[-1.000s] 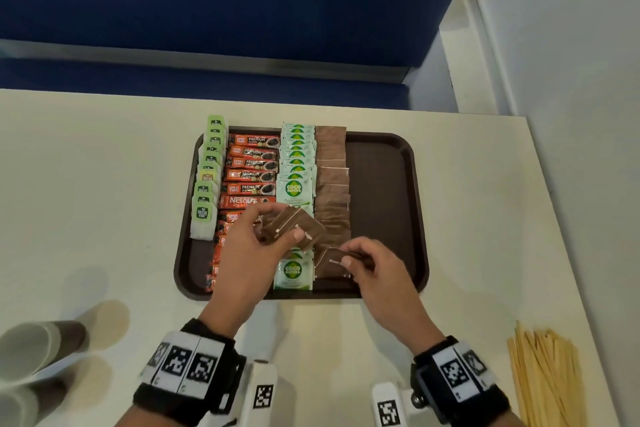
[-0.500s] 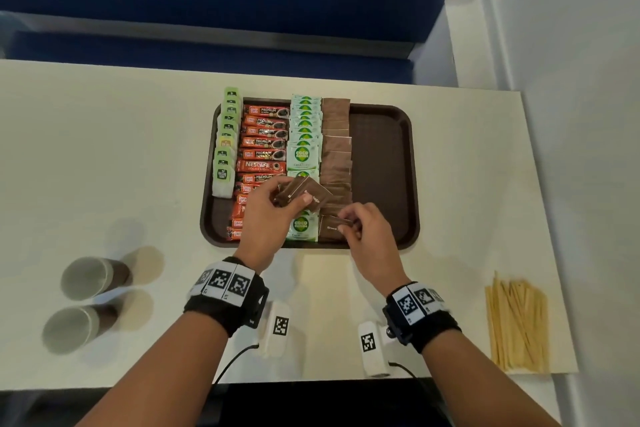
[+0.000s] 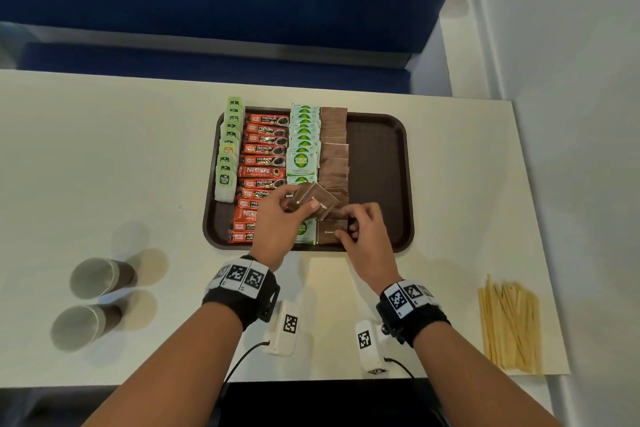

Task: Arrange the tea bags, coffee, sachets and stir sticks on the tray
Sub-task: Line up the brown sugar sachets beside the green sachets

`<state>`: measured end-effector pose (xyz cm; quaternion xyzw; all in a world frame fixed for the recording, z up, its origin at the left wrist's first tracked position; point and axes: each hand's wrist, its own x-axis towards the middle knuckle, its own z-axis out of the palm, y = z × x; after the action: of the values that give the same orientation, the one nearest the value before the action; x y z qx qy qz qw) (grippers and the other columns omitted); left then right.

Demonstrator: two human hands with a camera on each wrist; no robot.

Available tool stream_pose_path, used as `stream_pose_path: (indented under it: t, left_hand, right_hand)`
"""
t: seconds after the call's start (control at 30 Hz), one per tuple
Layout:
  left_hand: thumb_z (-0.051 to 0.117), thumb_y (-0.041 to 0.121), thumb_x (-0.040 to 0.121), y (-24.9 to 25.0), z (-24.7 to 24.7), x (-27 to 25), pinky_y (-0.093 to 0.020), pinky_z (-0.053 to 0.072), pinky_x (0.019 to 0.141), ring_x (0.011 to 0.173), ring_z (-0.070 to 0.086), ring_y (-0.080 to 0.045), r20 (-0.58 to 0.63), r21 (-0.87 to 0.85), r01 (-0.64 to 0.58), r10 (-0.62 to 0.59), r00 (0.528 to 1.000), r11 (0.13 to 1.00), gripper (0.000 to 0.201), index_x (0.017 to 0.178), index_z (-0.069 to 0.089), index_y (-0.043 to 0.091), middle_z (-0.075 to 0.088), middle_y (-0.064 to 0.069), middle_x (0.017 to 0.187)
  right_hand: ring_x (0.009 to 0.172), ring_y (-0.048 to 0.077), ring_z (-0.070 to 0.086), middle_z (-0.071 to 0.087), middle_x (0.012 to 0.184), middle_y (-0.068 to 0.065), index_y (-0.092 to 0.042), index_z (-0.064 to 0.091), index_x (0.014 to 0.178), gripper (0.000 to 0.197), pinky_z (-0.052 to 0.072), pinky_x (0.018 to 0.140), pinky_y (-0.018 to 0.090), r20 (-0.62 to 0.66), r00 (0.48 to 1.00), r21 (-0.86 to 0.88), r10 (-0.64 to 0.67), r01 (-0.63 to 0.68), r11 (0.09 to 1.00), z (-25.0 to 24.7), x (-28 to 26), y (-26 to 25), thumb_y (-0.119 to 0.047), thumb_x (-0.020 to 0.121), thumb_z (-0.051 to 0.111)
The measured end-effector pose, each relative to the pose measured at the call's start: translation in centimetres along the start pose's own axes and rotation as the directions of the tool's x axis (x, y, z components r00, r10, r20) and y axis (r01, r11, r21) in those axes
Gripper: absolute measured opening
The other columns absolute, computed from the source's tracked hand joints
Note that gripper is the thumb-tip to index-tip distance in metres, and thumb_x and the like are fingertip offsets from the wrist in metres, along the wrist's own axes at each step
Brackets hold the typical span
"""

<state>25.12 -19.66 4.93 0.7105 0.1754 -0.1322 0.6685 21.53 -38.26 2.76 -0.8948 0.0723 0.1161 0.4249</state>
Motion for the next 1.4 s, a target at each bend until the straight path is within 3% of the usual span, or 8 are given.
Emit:
stream_pose_path:
  t: [0.23,0.33,0.4,0.63,0.87,1.07,1.2,1.4]
  left_hand:
    - [0.082,0.008,0.094,0.1,0.4,-0.5,-0.022,0.061,0.068,0.087,0.082,-0.015,0.05,-0.083,0.075,-0.071,0.996,0.994,0.03,0.122,0.072,0.009,0.084,-0.005,0.103]
    - [0.082,0.011,0.095,0.4,0.6,-0.8,-0.033,0.067,0.067,0.088,0.083,-0.022,0.077,-0.078,0.097,-0.091,0.993,0.992,0.032,0.124,0.07,0.012,0.084,-0.004,0.106]
    - [0.082,0.012,0.095,0.5,0.7,-0.8,-0.036,0.068,0.068,0.091,0.083,-0.025,0.1,-0.1,0.116,-0.106,0.989,0.988,0.034,0.126,0.069,0.013,0.082,-0.007,0.111]
    - [0.071,0.008,0.103,1.1,0.7,-0.8,-0.032,0.069,0.069,0.088,0.083,-0.03,0.163,-0.253,0.2,-0.163,0.973,0.946,0.02,0.123,0.07,0.009,0.082,-0.016,0.11]
    - [0.078,0.003,0.096,0.5,0.2,-0.8,-0.036,0.07,0.072,0.089,0.083,-0.036,0.115,-0.213,0.159,-0.137,0.984,0.964,0.026,0.121,0.071,0.008,0.083,-0.01,0.112]
    - [0.076,0.005,0.098,0.0,-0.3,-0.8,-0.033,0.067,0.064,0.091,0.083,-0.026,0.01,-0.177,0.137,-0.137,0.991,0.975,0.027,0.124,0.072,0.011,0.084,-0.008,0.11]
    - [0.077,0.006,0.098,-0.4,-0.7,-0.6,-0.037,0.066,0.067,0.09,0.083,-0.024,-0.061,-0.166,0.123,-0.135,0.989,0.978,0.025,0.122,0.073,0.012,0.085,-0.005,0.103]
    - [0.079,0.008,0.097,-1.0,-0.6,-0.6,-0.021,0.057,0.063,0.084,0.08,-0.015,-0.078,-0.14,0.087,-0.099,0.992,0.986,0.018,0.114,0.075,0.011,0.085,-0.005,0.098]
  right_hand:
    - [0.087,0.006,0.065,0.062,0.114,-0.001,-0.021,0.07,0.113,0.01,0.053,0.082,0.017,-0.271,0.961,0.224,0.056,0.007,0.975,-1.5,0.2,-0.9,-0.022,0.103,0.069]
    - [0.098,0.012,0.072,0.075,0.105,-0.007,-0.024,0.074,0.113,0.015,0.062,0.086,0.031,-0.085,0.987,0.466,0.138,-0.083,0.881,-2.3,0.4,-2.2,-0.035,0.102,0.071]
    - [0.098,0.013,0.074,0.077,0.102,-0.005,-0.022,0.075,0.113,0.017,0.063,0.086,0.032,-0.017,0.995,0.494,0.097,-0.076,0.866,-2.6,0.6,-2.6,-0.027,0.098,0.078]
    - [0.09,0.022,0.077,0.078,0.099,0.004,-0.014,0.072,0.11,0.015,0.064,0.08,0.033,0.024,0.991,0.529,0.132,-0.124,0.839,-2.4,1.1,-2.5,-0.006,0.098,0.075]
    - [0.107,0.021,0.077,0.08,0.113,0.005,-0.012,0.072,0.121,0.027,0.064,0.093,0.034,0.133,0.981,0.621,0.143,-0.195,0.759,-2.4,0.4,-2.5,-0.008,0.095,0.079]
    - [0.099,0.012,0.075,0.08,0.103,-0.004,-0.022,0.074,0.108,0.018,0.058,0.087,0.026,0.008,0.981,0.455,0.192,-0.174,0.873,-2.3,0.8,-0.9,-0.008,0.096,0.077]
    - [0.086,0.004,0.069,0.078,0.098,-0.009,-0.023,0.073,0.106,0.019,0.052,0.08,0.018,0.082,0.988,0.253,0.129,-0.146,0.956,-2.2,0.5,-0.2,-0.012,0.093,0.08]
    - [0.07,-0.002,0.056,0.065,0.082,-0.01,-0.023,0.071,0.108,0.024,0.047,0.071,0.014,0.12,0.989,0.142,0.085,-0.102,0.985,-1.2,-0.1,0.1,-0.008,0.091,0.08]
